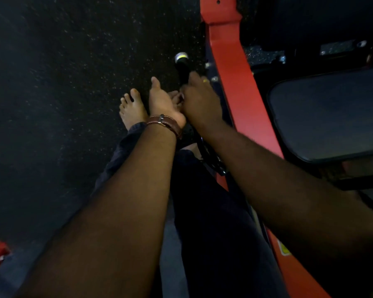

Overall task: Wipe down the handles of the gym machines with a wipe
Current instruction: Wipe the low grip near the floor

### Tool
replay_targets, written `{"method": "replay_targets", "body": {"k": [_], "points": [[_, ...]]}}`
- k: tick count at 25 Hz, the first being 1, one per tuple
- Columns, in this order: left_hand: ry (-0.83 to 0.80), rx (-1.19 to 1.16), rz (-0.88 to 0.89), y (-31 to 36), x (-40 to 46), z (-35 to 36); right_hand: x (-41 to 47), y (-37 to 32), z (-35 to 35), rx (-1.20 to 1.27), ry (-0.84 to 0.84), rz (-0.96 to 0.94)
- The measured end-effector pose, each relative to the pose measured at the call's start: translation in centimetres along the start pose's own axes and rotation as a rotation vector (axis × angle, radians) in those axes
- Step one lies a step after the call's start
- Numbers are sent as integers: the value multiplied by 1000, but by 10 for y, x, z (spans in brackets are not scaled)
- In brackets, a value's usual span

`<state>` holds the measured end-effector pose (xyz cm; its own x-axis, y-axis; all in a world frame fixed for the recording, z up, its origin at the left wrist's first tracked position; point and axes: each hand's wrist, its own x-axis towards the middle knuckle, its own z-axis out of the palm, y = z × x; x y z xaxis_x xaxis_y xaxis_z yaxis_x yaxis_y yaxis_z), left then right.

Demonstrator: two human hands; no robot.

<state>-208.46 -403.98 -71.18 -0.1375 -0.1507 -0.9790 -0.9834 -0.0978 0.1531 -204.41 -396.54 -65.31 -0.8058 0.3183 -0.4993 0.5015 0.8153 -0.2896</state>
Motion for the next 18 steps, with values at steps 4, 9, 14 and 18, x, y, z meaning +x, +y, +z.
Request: {"method": "replay_targets", "body": {"k": [4,9,14,18], "points": [[-93,-28,-128,22,-69,4,-14,19,8,221,177,104],[-115,-15,-185,25,-68,18,85,29,38,432,232,516],[-145,-99,-262,25,-81,14,26,38,20,731,209,487],[-112,-163,-248,22,-82,14,0,36,17,587,265,357]]}}
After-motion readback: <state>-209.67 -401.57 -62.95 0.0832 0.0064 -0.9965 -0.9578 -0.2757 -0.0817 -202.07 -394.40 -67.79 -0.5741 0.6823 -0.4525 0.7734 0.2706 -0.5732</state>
